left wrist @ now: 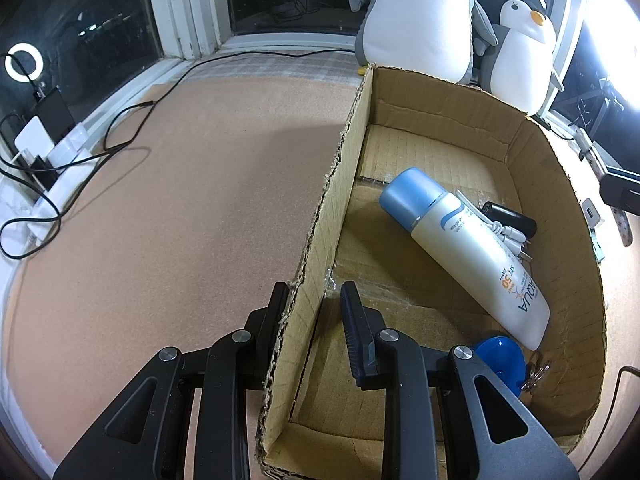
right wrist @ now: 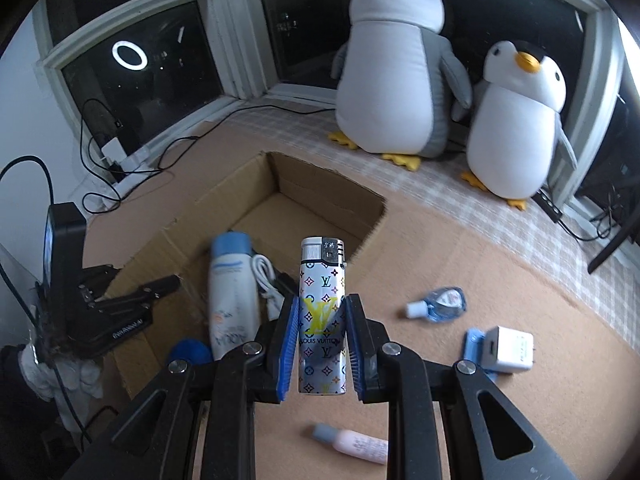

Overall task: Organize rigid objects
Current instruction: 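Carry the lighter into the box and open the right gripper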

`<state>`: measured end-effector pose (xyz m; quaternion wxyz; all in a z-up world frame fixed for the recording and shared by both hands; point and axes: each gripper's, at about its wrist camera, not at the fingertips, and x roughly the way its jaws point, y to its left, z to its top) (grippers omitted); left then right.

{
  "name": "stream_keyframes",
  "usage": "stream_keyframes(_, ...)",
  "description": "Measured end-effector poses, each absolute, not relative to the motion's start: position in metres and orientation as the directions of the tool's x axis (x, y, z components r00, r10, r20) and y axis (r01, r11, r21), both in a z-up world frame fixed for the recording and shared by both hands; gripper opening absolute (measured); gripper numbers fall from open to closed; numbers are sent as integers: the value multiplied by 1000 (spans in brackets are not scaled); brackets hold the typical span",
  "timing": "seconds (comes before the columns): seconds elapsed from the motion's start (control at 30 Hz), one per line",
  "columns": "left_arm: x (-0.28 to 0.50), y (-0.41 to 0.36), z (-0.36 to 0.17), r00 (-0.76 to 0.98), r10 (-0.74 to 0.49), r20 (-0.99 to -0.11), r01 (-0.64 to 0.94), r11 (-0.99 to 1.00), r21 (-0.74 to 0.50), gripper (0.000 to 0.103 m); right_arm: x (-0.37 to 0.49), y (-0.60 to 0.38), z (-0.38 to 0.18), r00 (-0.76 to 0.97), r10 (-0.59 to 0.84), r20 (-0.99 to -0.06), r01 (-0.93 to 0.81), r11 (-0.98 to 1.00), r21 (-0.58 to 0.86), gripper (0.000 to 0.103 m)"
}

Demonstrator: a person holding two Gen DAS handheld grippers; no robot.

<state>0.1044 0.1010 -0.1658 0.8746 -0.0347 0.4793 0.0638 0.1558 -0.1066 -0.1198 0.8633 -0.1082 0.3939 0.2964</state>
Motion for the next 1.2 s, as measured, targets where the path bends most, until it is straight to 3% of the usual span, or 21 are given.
stream_keyframes(0.87, 105, 101, -165, 532, 81, -843, -147, 989, 2, 25, 159, -45, -133, 482, 445, -755, -656, 754, 25, 21)
stream_keyframes(1.0, 105, 101, -165, 532, 81, -843, -148, 989, 2, 25, 157, -44, -129, 498, 450, -742, -656, 754, 16, 38)
stream_keyframes(1.2, 105, 101, -165, 531, 85, -843, -152, 988, 5, 25, 154, -46, -126, 501, 451, -739, -655, 755, 16, 39)
